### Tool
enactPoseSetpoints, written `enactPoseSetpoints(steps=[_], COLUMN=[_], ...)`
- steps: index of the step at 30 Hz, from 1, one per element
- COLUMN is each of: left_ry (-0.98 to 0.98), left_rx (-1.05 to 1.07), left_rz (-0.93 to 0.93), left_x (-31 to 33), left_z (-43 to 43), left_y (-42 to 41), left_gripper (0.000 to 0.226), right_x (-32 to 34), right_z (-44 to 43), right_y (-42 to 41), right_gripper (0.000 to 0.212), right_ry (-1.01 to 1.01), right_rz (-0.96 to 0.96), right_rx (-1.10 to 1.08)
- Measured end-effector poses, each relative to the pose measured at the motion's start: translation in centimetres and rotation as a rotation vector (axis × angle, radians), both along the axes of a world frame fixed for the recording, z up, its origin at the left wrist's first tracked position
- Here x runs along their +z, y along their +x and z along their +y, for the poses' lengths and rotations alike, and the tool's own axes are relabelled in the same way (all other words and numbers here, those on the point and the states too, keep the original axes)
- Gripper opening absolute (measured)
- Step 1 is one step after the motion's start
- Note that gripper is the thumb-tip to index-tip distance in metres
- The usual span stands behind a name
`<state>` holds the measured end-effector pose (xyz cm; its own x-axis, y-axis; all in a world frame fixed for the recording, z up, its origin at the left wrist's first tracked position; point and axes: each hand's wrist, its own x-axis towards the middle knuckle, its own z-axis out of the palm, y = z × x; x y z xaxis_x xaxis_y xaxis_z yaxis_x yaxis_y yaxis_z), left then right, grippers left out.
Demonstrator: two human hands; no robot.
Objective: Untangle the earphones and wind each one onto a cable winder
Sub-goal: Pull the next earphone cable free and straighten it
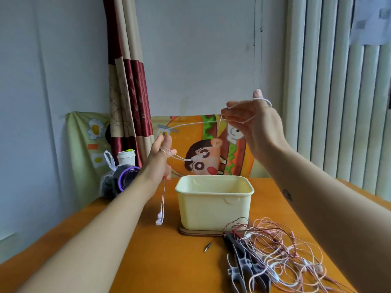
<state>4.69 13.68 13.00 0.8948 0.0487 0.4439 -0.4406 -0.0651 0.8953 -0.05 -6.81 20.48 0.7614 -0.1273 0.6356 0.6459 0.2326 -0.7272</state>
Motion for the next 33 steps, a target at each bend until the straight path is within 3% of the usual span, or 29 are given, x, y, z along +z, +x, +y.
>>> enactPoseSetpoints(steps=[5,7,10,14,19,23,24,26,29,31,33], left_ry=[0.036,0.129,0.360,0.491,0.305,0.154,0.113,0.052,0.018,0.001,-0.009], left_rx=[0.048,0.143,0.241,0.182,0.193,0.126,0.091,0.028,-0.002,0.010,0.028], left_rz=[0.082,0.160,0.358,0.485,0.443,0.406,0.402,0.384,0.326,0.268,0.213], left_x=[-0.8,-1.7,-3.0,-3.7,-2.9,-2.0,-1.7,-1.2,-0.5,-0.1,0.2], left_z=[2.9,3.9,5.8,7.9,9.7,9.7,9.5,8.8,7.7,7.1,6.9], left_y=[-0.7,-0.7,-1.1,-2.6,-3.5,-4.4,-4.5,-4.5,-4.6,-4.7,-4.9], left_gripper=[0.065,0.037,0.018,0.018,0.027,0.025,0.024,0.025,0.026,0.024,0.023], right_x=[-1.1,-2.4,-5.3,-10.9,-13.7,-12.3,-11.9,-10.8,-9.9,-10.1,-10.3], right_z=[2.9,4.1,6.3,8.7,9.5,10.0,10.2,10.8,11.9,12.0,11.4], right_y=[1.0,1.8,3.3,5.9,6.6,5.7,5.5,4.1,1.8,1.5,2.3], right_gripper=[0.057,0.054,0.040,0.024,0.051,0.052,0.053,0.053,0.028,0.008,0.024], right_ry=[-0.063,-0.136,-0.241,-0.627,-1.030,-1.292,-1.288,-1.180,-1.047,-1.019,-0.898], right_rz=[0.061,0.132,0.301,0.497,0.723,0.476,0.396,0.362,0.419,0.368,0.360], right_rx=[0.037,0.062,0.104,0.137,0.252,-0.002,0.029,0.315,0.660,0.598,0.449])
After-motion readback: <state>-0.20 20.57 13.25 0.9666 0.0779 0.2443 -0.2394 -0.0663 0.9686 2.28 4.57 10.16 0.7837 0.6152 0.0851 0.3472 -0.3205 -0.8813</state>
